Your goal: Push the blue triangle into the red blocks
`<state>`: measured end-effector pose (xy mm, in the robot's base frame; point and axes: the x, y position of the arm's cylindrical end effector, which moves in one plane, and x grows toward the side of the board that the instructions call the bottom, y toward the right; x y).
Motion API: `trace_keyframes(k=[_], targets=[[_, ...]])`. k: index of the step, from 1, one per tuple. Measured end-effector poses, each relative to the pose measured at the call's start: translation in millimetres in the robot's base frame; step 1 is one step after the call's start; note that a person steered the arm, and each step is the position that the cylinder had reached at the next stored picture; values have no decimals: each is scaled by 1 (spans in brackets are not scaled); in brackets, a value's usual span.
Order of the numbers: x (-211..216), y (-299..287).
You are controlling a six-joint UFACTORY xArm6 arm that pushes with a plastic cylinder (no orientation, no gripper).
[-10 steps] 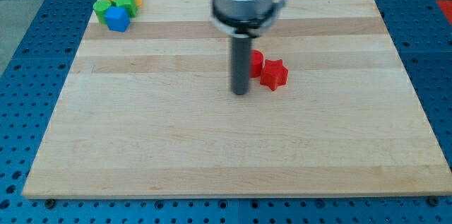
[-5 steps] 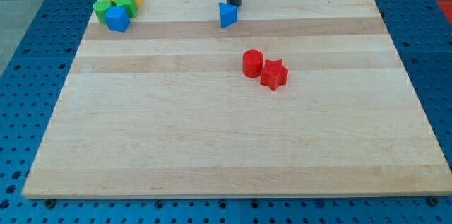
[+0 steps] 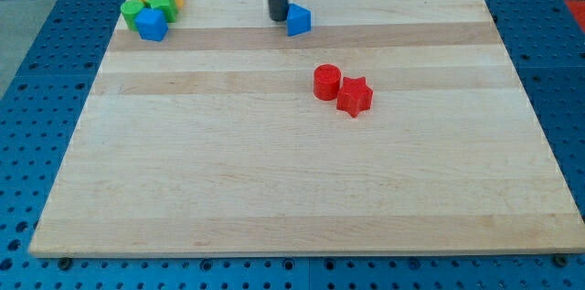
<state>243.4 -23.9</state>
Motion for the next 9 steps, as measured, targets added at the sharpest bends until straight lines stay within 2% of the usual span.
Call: trace_keyframes(k=[1, 3, 9], targets=[[2, 36], [37, 61], [112, 88]])
